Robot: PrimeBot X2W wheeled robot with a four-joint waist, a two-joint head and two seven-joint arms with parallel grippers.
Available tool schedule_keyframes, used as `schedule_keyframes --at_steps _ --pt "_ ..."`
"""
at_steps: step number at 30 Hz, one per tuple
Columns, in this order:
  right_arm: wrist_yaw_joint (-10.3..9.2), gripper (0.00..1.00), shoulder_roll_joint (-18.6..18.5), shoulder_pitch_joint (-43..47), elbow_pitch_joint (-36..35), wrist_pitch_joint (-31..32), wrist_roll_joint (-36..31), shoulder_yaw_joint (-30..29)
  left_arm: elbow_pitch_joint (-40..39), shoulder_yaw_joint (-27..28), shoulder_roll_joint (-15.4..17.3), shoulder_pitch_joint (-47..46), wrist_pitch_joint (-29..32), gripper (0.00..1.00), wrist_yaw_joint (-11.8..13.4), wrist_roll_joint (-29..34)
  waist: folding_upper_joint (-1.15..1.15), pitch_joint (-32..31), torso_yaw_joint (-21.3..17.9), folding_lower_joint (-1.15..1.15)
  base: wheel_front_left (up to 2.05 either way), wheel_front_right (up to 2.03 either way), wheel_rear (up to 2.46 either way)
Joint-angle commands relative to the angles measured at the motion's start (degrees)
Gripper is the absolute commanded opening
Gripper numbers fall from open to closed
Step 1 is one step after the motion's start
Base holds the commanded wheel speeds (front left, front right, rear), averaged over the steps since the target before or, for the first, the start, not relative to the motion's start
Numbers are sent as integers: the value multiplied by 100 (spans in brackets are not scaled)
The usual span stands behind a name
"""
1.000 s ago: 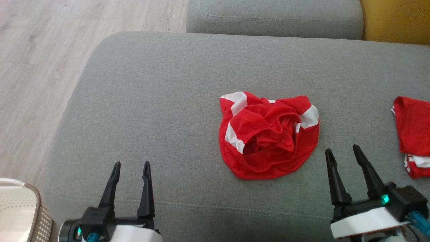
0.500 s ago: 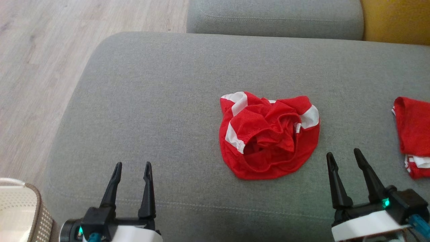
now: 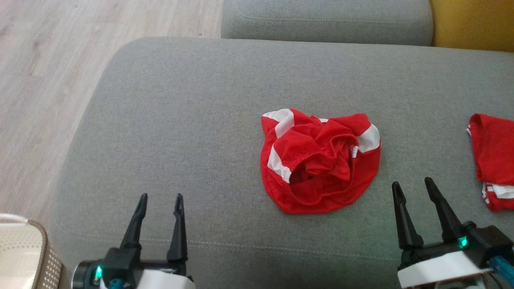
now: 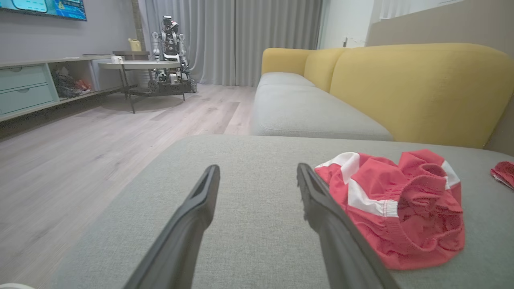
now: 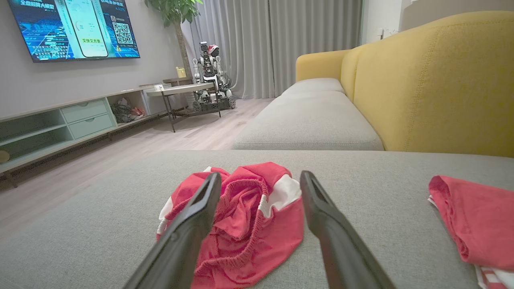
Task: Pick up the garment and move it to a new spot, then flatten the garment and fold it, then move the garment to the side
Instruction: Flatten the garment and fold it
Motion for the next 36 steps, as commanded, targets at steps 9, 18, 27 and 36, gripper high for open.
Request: schedule_keyframes --at_steps 9,18,27,36 --pt "-2 100 -49 -252 -33 -52 96 -417 767 -415 -44 -686 -69 100 -587 -90 0 111 -249 0 0 0 0" --pt "-2 100 -49 -841 -332 -52 266 -471 2382 -1856 -44 -2803 -17 100 -742 -641 0 850 -1023 0 0 0 0" --pt "-2 100 -49 -1083 -423 -52 306 -403 2707 -3183 -44 -4288 521 100 -551 -2036 0 1319 -1682 0 0 0 0" --pt "-2 100 -49 -1233 -437 -52 305 -293 3438 -3735 -45 -5095 722 100 -18 -2961 0 1486 -2033 0 0 0 0"
